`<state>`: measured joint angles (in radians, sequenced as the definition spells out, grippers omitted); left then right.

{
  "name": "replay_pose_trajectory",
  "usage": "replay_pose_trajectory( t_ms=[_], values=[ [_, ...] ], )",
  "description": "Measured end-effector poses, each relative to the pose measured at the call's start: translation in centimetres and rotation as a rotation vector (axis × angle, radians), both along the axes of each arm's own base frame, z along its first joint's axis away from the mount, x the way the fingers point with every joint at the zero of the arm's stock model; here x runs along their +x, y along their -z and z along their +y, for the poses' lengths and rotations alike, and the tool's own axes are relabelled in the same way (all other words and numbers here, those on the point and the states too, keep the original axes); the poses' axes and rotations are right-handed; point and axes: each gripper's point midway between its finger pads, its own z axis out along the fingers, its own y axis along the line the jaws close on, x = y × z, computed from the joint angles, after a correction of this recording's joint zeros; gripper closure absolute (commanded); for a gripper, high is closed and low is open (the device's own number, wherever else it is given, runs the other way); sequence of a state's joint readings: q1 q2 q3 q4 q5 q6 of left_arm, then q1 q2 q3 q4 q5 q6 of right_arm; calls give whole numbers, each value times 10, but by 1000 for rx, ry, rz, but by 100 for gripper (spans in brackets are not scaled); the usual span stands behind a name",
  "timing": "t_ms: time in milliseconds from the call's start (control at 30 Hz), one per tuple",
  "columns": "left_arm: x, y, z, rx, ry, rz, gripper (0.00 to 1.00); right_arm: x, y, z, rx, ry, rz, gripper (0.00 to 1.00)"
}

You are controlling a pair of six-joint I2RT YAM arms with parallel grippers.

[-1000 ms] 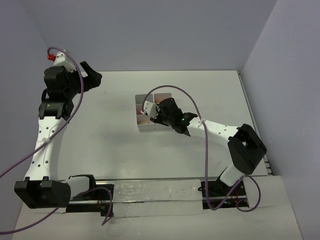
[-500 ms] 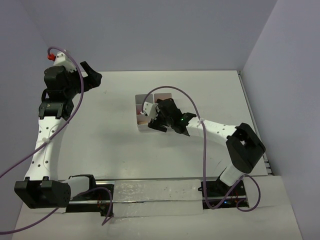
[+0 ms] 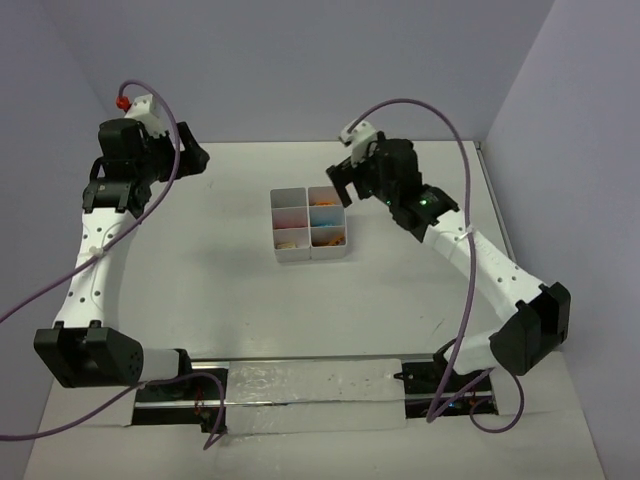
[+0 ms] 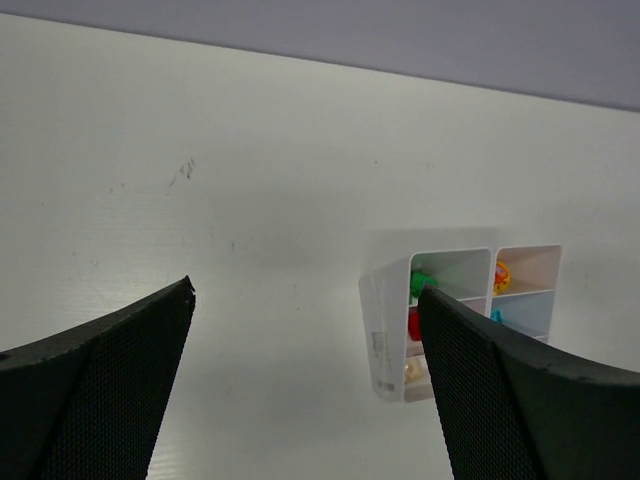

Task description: Sort the legos into containers by color

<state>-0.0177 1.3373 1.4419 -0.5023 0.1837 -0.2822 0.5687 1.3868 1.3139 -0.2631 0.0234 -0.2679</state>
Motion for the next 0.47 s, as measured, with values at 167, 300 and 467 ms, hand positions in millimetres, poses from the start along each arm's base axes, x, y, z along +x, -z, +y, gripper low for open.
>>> replay_pose_trajectory(
  t_ms=[167, 300, 467],
  values=[
    [-4, 22, 4, 69, 24, 41, 1, 20, 18, -67, 96, 205, 134, 0],
    [-7, 47, 11, 115, 16, 92, 1, 27, 37, -115, 171, 364, 216, 0],
    [-14, 85, 17, 155, 8, 172, 1, 14, 63, -142, 209, 459, 289, 0]
  ],
)
